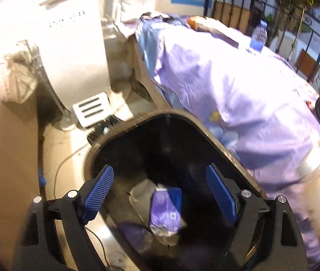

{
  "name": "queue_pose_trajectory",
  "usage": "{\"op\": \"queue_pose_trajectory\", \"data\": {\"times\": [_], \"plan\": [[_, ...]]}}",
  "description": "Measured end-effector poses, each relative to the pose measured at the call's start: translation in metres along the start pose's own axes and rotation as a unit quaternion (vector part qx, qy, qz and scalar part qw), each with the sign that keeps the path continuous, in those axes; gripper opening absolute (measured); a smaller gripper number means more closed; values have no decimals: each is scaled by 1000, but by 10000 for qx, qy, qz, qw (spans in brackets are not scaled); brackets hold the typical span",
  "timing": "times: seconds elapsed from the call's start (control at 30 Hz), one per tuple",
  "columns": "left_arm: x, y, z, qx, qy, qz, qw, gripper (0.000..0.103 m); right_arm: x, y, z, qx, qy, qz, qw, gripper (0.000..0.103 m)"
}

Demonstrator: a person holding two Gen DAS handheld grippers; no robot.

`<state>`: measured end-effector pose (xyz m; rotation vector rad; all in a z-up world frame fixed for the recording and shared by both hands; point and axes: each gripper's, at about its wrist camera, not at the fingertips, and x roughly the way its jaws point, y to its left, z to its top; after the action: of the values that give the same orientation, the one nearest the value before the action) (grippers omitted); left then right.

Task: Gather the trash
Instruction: 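Carry the purple bag to the black bin and open the left tool, then lower the white-orange bottle into the bin and open the right tool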

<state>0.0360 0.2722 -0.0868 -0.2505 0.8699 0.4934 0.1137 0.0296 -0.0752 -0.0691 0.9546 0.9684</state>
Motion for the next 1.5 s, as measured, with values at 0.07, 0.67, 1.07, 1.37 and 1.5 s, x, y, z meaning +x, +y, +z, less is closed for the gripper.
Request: {"op": "queue_pose_trajectory", "data": {"times": [0.07,0.67,1.07,1.37,1.5], "plan": [[-7,5,7,-49,-160,63,9998,84,23,15,8,-133,268,165,9994,62],[-37,62,23,-772,-617,36,9951,87,257,84,23,-632,3171,-401,9455,62],[-32,65,17,-753,-549,-5,9956,87,298,73,23,-217,3464,-521,9364,78],[-36,66,21,-835,-662,-31,9943,88,211,78,26,-402,2288,-119,9726,83],[-28,57,21,-811,-547,-140,9951,88,159,68,23,-245,1606,46,9867,83]]}}
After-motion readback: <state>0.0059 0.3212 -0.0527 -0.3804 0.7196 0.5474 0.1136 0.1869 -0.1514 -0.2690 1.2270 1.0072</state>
